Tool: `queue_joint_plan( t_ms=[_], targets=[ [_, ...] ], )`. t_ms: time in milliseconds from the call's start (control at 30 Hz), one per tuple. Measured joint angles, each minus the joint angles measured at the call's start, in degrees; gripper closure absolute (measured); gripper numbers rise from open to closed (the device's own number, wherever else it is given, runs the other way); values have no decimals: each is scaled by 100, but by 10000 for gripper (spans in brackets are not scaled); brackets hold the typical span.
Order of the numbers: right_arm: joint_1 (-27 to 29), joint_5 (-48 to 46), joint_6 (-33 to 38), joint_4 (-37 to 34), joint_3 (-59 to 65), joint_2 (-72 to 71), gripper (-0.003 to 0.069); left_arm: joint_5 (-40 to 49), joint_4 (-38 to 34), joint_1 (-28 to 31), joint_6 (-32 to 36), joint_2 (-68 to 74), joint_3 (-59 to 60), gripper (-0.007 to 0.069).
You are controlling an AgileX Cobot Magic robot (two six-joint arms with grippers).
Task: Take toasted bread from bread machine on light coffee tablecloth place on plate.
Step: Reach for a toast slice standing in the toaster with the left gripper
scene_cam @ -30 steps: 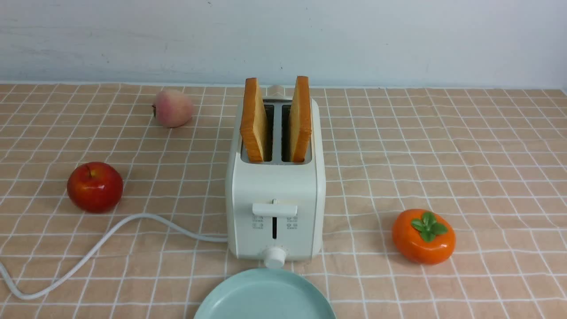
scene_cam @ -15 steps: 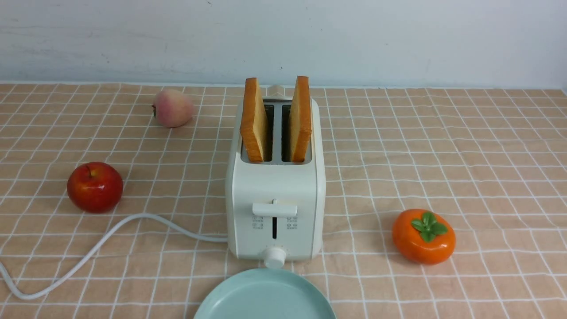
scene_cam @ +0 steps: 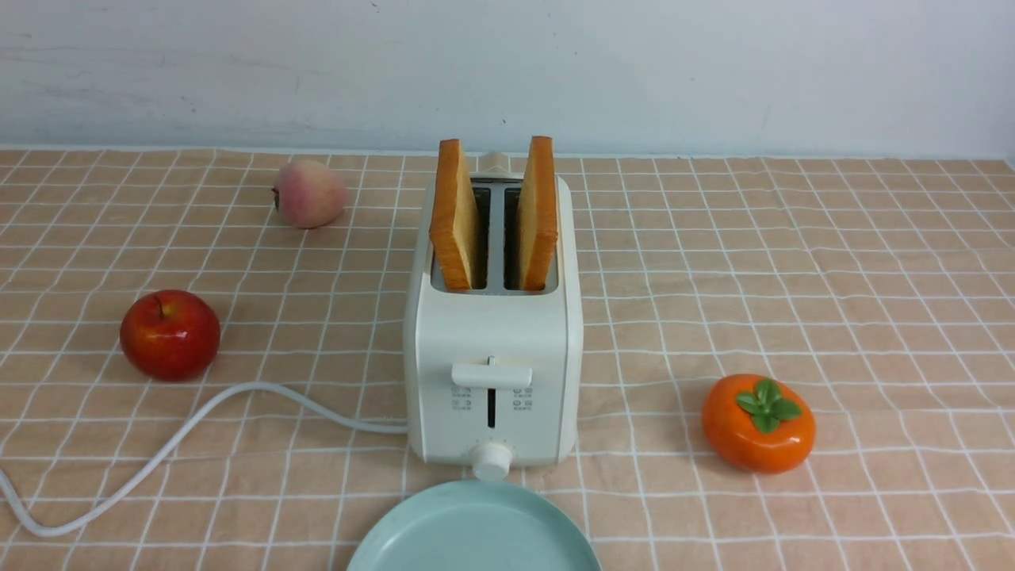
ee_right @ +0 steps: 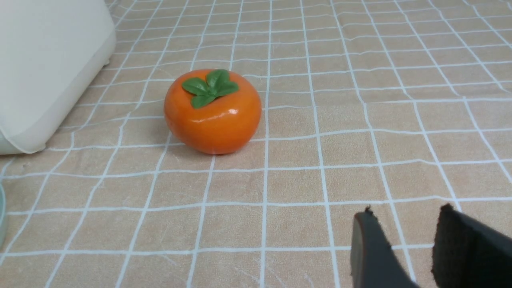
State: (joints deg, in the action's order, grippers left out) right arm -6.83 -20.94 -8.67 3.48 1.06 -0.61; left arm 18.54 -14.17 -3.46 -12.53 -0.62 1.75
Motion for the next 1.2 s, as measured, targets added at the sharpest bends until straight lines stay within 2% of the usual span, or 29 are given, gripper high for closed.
queue_joint_plan(
  t_ms=[100, 300, 433, 733, 1200],
  targets=[
    [0, 443, -85, -402, 35, 0, 419, -274, -789, 0, 0, 0, 0, 386],
    [0, 1953, -634, -1363, 35, 0, 419, -859, -1925, 0, 0, 0, 0, 386],
    [0, 2784, -752, -1516, 35, 0, 419, -1029, -2427, 0, 0, 0, 0, 386],
    [0, 3940, -752, -1562, 35, 0, 419, -1155, -2769, 0, 0, 0, 0, 386],
    [0, 4277, -752, -1597, 35, 0, 419, -1078, -2859, 0, 0, 0, 0, 391]
  ],
)
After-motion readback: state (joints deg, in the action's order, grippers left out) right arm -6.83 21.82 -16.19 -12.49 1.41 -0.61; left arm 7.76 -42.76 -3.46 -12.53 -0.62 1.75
